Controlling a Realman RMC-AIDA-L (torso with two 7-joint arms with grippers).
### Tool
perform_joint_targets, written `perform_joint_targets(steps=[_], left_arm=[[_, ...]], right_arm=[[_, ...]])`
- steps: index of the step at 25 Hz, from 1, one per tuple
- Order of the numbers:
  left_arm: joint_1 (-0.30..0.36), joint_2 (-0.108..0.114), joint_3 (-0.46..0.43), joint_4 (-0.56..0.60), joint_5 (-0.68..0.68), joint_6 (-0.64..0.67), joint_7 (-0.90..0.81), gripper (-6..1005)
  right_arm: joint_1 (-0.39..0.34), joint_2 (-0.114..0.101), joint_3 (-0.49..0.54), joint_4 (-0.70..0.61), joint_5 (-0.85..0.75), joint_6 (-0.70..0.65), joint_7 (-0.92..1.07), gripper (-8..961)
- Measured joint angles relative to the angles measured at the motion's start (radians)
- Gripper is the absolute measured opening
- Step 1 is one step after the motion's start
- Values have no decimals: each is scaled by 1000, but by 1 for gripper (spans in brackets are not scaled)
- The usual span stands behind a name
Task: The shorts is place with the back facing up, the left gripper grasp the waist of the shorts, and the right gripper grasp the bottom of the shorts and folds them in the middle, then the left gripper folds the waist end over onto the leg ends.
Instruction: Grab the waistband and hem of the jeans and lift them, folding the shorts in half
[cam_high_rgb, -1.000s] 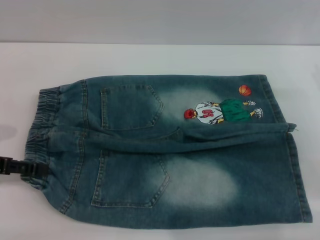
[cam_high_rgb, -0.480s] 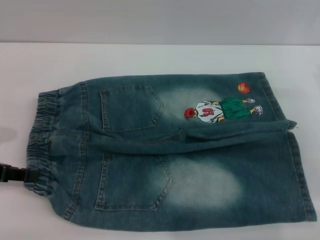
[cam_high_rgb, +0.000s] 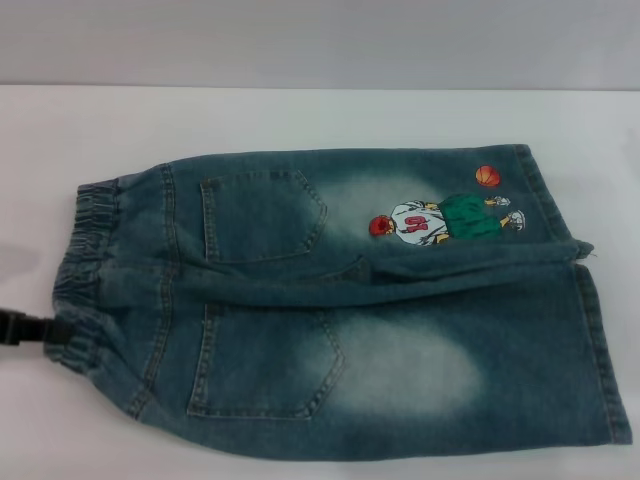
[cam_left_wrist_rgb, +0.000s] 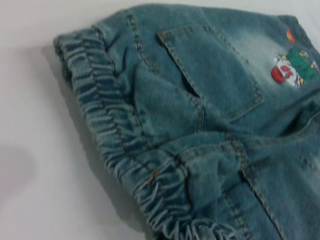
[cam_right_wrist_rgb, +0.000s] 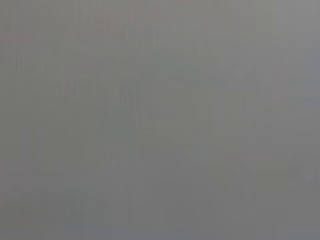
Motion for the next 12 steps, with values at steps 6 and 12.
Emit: perform_joint_targets(steps=[6, 12], left_arm=[[-33, -1, -55, 1, -3, -25, 3, 46], [-70, -1, -93, 1, -5, -84, 6, 43]], right_arm=[[-1, -10, -97, -194, -284, 117, 414, 805], [14, -23, -168, -443, -667, 11, 846, 806]])
